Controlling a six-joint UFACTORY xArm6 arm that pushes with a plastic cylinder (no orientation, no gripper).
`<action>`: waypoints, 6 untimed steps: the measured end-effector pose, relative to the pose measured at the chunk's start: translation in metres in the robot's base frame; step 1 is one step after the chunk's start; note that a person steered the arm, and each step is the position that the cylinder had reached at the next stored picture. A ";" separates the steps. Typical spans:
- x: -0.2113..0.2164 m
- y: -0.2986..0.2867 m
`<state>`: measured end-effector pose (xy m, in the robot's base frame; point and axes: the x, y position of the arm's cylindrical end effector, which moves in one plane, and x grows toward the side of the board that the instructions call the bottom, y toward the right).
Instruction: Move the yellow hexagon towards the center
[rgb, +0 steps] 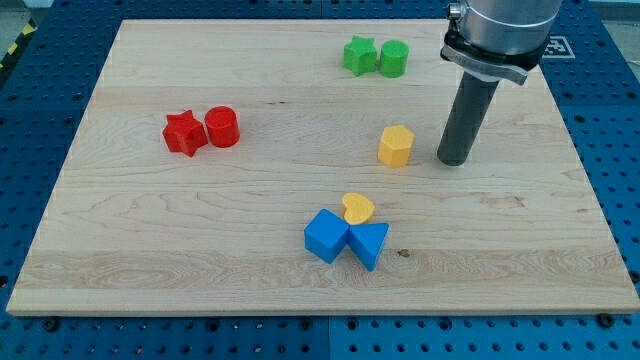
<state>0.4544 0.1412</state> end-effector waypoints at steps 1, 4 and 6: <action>0.000 -0.045; 0.005 -0.138; 0.030 -0.259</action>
